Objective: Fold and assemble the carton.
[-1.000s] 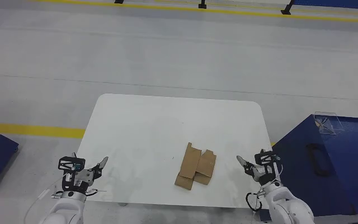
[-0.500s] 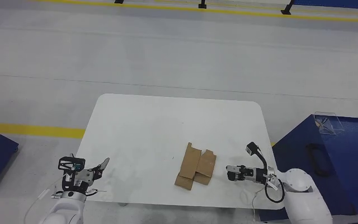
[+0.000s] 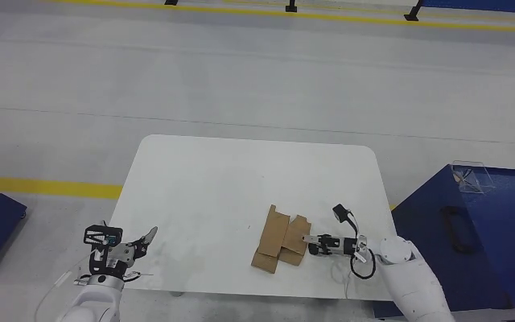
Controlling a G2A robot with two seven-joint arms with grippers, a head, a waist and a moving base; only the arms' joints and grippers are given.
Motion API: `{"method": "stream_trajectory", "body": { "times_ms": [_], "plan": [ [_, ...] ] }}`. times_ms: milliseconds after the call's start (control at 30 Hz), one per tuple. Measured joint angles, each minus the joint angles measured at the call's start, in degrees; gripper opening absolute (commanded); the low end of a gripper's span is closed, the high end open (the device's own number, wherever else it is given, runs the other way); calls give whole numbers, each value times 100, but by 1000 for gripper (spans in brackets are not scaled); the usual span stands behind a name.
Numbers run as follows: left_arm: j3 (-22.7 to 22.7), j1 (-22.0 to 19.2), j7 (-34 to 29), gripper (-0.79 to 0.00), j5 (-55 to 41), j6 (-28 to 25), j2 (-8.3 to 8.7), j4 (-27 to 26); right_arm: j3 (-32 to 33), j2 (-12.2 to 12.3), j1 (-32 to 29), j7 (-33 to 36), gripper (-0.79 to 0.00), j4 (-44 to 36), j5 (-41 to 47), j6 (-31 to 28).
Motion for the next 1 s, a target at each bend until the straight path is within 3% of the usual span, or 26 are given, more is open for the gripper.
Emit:
{"method": "stream_trajectory", "body": {
  "times_ms": [167,300,333,367,400,500,867,1000],
  "plan": [
    [0,0,0,0,0,0,0,0,-284,-87,129,-202,-9,181,4,-9],
    [0,0,0,0,0,0,0,0,-473,-148,230,-316,-80,307,-5,-26],
    [0,0,0,0,0,0,0,0,-512,-162,254,-328,-135,335,-2,-29],
    [0,0,0,0,0,0,0,0,-559,-179,284,-330,-345,370,24,-44],
    [0,0,0,0,0,0,0,0,-586,-189,305,-329,-480,394,53,-67],
    [0,0,0,0,0,0,0,0,-639,-209,365,-326,-785,470,128,-150],
    [0,0,0,0,0,0,0,0,-889,-352,753,-104,-785,1044,596,-56],
    [0,0,0,0,0,0,0,0,-975,-427,856,98,-785,1170,874,-285]
  ]
}}
